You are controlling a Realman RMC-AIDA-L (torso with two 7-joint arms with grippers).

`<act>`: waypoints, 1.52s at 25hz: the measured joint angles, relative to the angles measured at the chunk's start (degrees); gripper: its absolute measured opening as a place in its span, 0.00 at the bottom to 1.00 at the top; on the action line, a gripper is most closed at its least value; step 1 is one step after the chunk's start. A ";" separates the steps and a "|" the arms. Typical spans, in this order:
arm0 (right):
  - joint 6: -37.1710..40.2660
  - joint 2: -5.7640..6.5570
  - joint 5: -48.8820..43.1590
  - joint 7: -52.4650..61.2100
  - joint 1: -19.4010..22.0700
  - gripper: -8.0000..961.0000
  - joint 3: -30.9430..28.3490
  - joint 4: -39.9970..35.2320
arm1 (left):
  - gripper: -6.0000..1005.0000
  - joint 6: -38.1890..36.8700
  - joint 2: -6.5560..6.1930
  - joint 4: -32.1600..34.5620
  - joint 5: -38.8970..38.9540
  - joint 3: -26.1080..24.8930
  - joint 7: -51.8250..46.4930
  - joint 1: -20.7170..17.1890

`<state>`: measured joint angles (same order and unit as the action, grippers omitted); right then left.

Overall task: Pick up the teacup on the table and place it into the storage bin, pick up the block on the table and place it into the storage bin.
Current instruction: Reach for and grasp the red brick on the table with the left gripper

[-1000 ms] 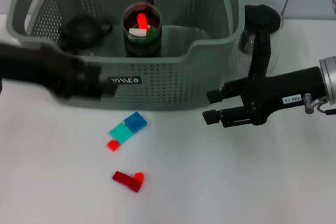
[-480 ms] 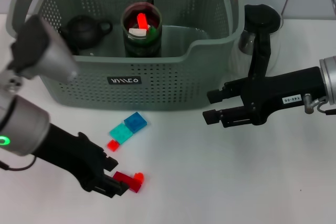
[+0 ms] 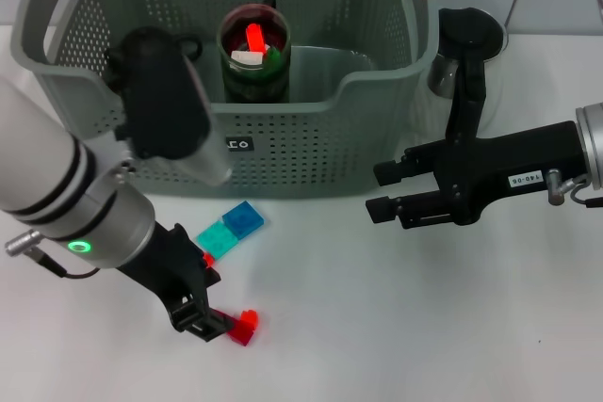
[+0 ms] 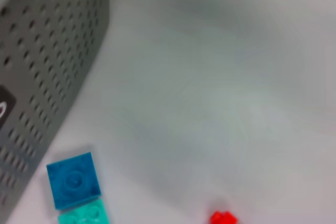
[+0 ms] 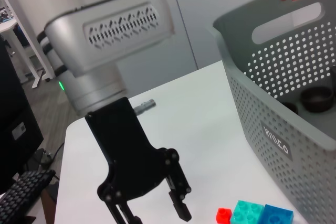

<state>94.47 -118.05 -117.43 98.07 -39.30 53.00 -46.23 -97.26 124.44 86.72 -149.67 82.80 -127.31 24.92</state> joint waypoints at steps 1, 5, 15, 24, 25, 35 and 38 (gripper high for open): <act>-0.04 -0.04 0.00 0.00 -0.03 0.64 0.00 0.00 | 0.58 0.13 -0.01 -0.43 -0.86 0.95 0.12 0.52; -0.17 -0.16 0.00 0.11 -0.04 0.64 0.00 0.00 | 0.58 0.66 -0.08 -2.26 -3.41 3.91 0.44 2.12; -0.17 -0.13 0.00 0.36 0.07 0.64 -0.09 0.00 | 0.57 2.98 0.10 -4.38 -6.12 9.87 -1.55 2.82; -0.23 0.01 0.00 0.37 0.03 0.64 -0.09 0.00 | 0.57 6.06 0.19 -4.86 -6.39 13.53 -3.07 2.86; -0.23 0.01 0.00 0.37 0.07 0.64 -0.09 0.00 | 0.57 6.24 0.19 -4.91 -6.46 13.86 -3.13 2.88; -0.26 0.01 0.01 0.37 0.17 0.64 -0.09 0.00 | 0.57 9.06 0.19 -6.54 -8.71 16.49 -6.13 3.63; -0.26 0.01 0.00 0.37 0.19 0.64 -0.09 0.00 | 0.57 10.18 0.11 -6.93 -9.00 16.12 -8.09 4.20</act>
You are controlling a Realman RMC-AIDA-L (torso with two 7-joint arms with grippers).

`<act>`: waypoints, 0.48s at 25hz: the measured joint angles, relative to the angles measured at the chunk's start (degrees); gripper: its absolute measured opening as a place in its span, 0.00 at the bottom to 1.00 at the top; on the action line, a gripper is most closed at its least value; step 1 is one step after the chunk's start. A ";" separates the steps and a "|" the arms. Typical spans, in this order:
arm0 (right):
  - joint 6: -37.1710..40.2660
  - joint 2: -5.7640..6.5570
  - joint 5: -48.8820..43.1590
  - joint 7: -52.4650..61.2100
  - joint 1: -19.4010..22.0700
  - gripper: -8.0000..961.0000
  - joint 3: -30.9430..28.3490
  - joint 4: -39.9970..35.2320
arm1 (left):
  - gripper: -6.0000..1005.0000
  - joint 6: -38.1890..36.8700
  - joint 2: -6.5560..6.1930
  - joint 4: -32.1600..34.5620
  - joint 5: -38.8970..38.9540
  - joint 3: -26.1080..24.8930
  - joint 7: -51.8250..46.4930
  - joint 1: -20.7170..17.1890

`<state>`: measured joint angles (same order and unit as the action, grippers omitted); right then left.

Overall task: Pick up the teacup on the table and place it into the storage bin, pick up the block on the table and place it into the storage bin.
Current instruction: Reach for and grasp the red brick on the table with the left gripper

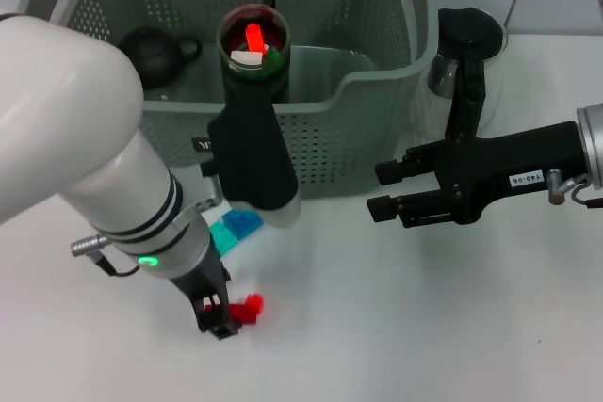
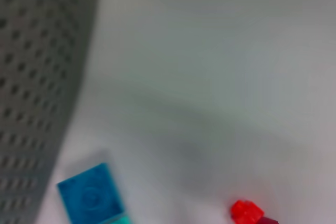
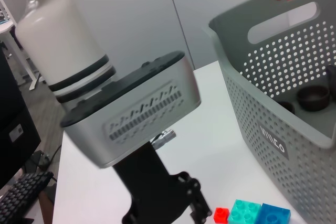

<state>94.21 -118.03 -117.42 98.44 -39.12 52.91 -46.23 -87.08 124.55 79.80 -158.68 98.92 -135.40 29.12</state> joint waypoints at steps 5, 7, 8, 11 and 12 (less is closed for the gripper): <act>0.00 0.00 0.00 0.00 0.00 0.64 0.00 0.00 | 0.57 1.32 -0.09 -0.39 -1.23 -0.65 -2.78 0.34; 0.00 0.00 0.00 0.00 0.01 0.64 0.00 0.00 | 0.57 1.20 -0.10 -0.61 -1.27 -1.41 -3.10 0.49; 0.00 0.00 0.00 0.00 0.00 0.64 0.00 0.00 | 0.57 1.09 -0.10 -0.74 -1.25 -1.58 -3.16 0.53; 0.00 0.00 0.00 0.00 0.01 0.64 0.00 0.00 | 0.57 0.58 -0.10 -0.95 -0.81 -1.62 -3.26 0.51; 0.00 0.00 0.00 0.00 0.01 0.64 0.00 0.00 | 0.57 0.36 -0.08 -0.96 -0.74 -1.59 -3.27 0.42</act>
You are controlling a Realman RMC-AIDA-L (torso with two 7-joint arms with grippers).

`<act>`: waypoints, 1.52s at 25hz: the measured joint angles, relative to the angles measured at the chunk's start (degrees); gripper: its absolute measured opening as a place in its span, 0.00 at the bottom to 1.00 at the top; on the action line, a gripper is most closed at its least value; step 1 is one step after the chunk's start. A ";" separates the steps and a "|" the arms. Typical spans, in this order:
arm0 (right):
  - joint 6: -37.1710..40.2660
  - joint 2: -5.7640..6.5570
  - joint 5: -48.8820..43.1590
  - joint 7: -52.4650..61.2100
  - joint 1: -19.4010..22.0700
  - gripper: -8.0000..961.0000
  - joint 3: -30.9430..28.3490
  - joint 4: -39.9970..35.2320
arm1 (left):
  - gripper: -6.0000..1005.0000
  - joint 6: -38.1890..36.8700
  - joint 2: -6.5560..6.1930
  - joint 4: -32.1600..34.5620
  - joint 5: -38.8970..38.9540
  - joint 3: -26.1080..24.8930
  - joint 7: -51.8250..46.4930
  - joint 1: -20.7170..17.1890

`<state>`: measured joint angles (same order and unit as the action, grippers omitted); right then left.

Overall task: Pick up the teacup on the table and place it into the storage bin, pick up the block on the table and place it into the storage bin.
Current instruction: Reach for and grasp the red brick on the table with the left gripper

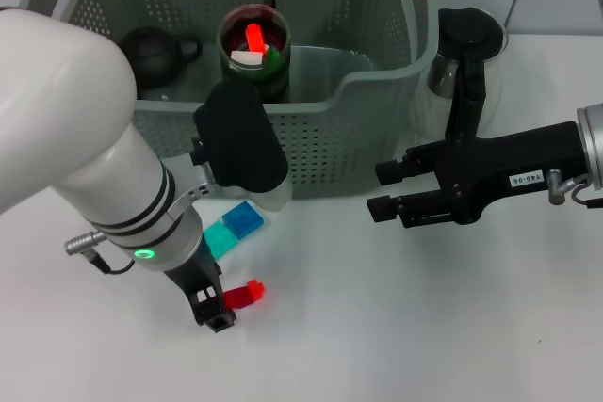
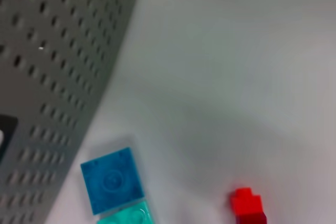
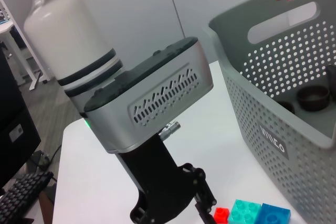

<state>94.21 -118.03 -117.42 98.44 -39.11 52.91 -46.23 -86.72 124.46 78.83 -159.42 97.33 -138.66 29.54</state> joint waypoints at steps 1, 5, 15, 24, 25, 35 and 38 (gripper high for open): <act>0.00 0.00 0.00 0.00 0.02 0.64 0.00 0.00 | 0.57 -0.19 0.01 0.00 0.04 0.01 -0.01 -0.09; 0.00 0.00 0.00 0.00 0.07 0.64 0.00 0.01 | 0.57 -0.52 0.06 -0.35 0.22 -0.06 -0.46 -0.22; 0.00 0.00 0.00 0.00 0.09 0.64 0.09 0.09 | 0.52 0.13 0.06 -1.20 1.66 -1.56 -2.15 0.42; 0.00 0.00 0.00 0.00 0.12 0.64 0.01 0.17 | 0.25 -0.39 -0.08 -2.83 2.13 -2.78 -2.19 1.67; 0.00 0.00 0.00 0.00 0.08 0.64 0.01 0.17 | 0.22 -0.33 -0.11 -2.99 2.13 -2.82 -2.16 1.76; 0.00 0.00 0.00 0.00 -0.04 0.64 -0.01 0.18 | 0.02 -0.81 -0.10 -2.87 2.16 -2.85 -1.87 1.86; 0.00 0.00 0.00 0.00 -0.01 0.64 0.00 0.18 | 0.02 -1.75 -0.11 -1.69 2.47 -3.19 -1.23 1.85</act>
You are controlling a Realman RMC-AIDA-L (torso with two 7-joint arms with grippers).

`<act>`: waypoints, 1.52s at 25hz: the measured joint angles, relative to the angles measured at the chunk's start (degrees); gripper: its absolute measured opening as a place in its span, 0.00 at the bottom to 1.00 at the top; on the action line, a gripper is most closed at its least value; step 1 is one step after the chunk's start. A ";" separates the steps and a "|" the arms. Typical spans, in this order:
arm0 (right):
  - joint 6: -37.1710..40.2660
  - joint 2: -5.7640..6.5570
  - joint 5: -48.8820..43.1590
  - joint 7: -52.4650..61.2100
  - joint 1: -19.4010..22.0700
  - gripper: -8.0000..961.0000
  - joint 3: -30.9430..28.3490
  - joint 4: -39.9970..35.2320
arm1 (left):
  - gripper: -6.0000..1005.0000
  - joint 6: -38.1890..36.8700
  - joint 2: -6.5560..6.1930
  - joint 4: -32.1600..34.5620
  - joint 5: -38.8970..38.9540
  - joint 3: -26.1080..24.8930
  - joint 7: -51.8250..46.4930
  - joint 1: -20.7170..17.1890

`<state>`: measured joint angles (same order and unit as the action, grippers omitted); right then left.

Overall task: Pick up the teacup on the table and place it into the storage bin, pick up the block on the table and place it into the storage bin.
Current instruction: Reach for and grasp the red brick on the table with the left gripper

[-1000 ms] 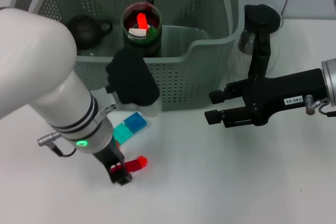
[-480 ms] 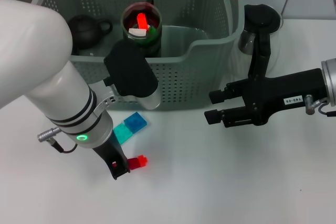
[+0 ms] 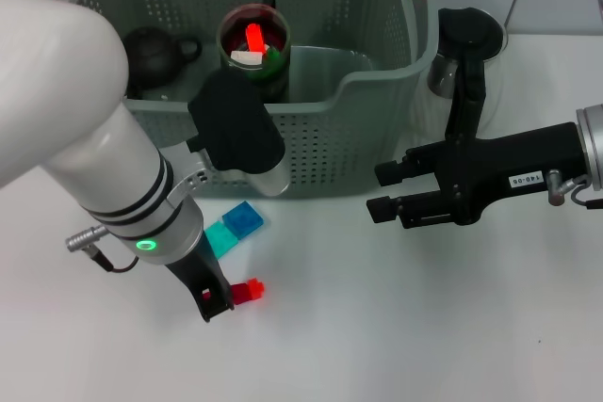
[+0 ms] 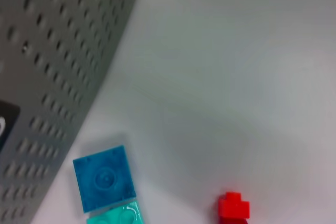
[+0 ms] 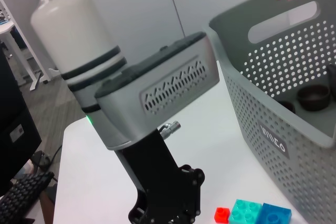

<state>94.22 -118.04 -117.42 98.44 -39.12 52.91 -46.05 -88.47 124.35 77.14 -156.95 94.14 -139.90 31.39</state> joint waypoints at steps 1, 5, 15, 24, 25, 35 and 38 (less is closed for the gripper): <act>0.00 0.00 0.00 0.00 0.01 0.64 0.00 0.00 | 0.04 -0.25 -0.01 0.54 0.11 -0.23 0.19 -0.08; 0.00 0.00 0.00 0.00 0.05 0.64 0.00 0.00 | 0.10 -0.80 0.01 1.09 0.41 -0.55 0.42 -0.17; 0.00 0.00 0.00 0.00 0.13 0.64 0.00 0.00 | 0.41 0.34 0.11 0.20 0.24 0.08 0.42 0.06; 0.00 0.00 0.00 0.00 0.19 0.64 0.00 0.00 | 0.54 1.62 0.10 -2.58 0.00 0.08 0.42 0.72; 0.00 0.00 0.00 0.00 0.19 0.64 0.00 0.00 | 0.54 1.83 0.10 -3.08 -0.01 0.08 0.42 0.91; 0.28 0.00 0.00 0.00 0.28 0.64 0.00 0.00 | 0.51 2.78 0.07 -3.52 -0.10 -0.39 -0.24 1.11; 0.23 0.00 0.00 0.00 0.27 0.64 0.00 0.00 | 0.43 2.69 0.02 -3.51 -0.20 -0.55 -0.35 1.26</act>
<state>94.44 -118.04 -117.42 98.44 -38.85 52.91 -46.05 -85.78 124.37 73.63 -157.16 93.59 -140.25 32.65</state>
